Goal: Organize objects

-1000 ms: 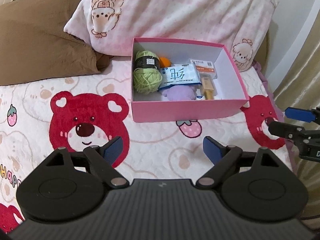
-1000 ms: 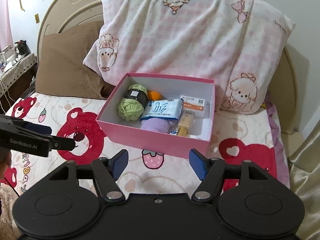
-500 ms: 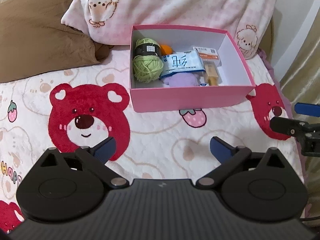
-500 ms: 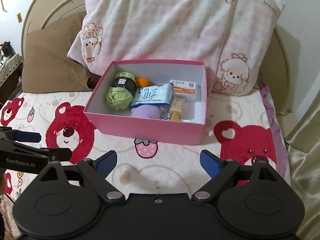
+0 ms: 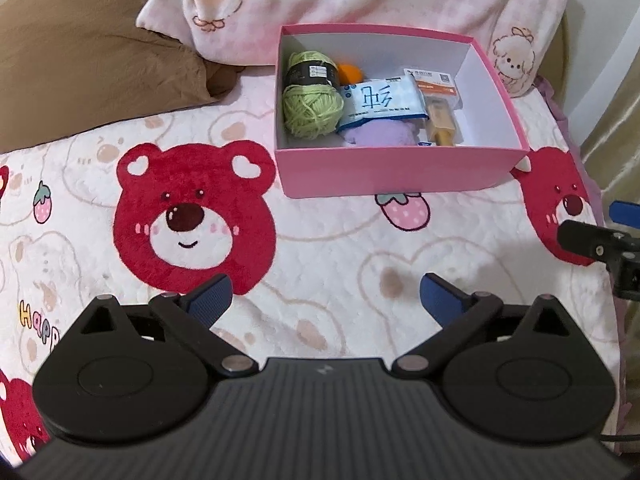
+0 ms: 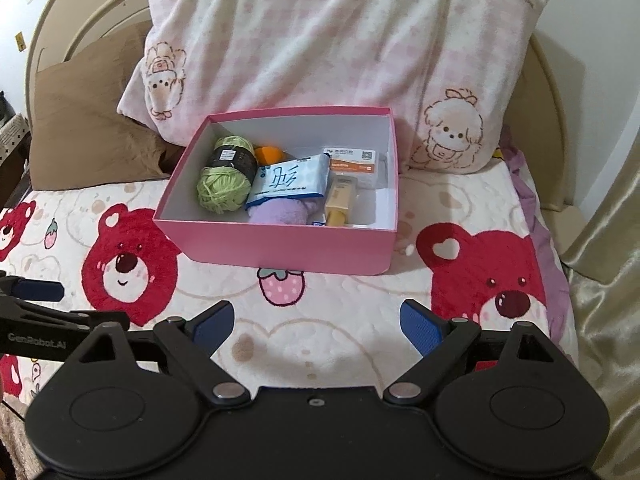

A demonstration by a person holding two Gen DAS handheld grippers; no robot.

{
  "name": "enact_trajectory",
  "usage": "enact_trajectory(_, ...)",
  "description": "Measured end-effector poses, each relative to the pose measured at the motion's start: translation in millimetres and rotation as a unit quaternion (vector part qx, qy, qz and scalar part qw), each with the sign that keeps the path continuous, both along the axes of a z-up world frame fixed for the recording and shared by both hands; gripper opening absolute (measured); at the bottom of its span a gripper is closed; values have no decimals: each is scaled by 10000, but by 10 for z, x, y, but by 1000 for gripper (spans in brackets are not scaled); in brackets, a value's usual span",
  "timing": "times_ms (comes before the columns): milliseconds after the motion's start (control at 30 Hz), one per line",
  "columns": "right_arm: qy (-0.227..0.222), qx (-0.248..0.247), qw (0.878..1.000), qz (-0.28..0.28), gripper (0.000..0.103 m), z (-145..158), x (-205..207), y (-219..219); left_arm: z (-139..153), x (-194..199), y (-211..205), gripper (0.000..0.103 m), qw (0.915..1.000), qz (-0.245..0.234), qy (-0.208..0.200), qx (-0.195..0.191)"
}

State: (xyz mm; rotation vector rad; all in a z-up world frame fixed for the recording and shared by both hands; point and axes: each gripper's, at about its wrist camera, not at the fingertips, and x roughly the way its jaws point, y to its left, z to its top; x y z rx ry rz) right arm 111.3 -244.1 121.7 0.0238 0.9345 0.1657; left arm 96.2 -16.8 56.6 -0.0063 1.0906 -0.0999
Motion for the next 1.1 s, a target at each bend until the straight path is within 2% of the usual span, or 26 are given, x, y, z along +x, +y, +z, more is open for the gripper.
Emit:
enact_trajectory(200,34,-210,9997,-81,92,-22,3,-18,2,-24,3,102,10000,5,33,-16)
enact_trajectory(400,-27,-378,9992,-134,92,-29,11,-38,-28,-24,-28,102,9998,94,34,173)
enact_trajectory(567,17,-374,9992,-154,92,-39,13,-49,-42,-33,-45,102,9999,13,50,160)
enact_trajectory(1100,76,-539,9980,-311,92,-72,4,-50,-85,-12,13,102,9997,199,74,76)
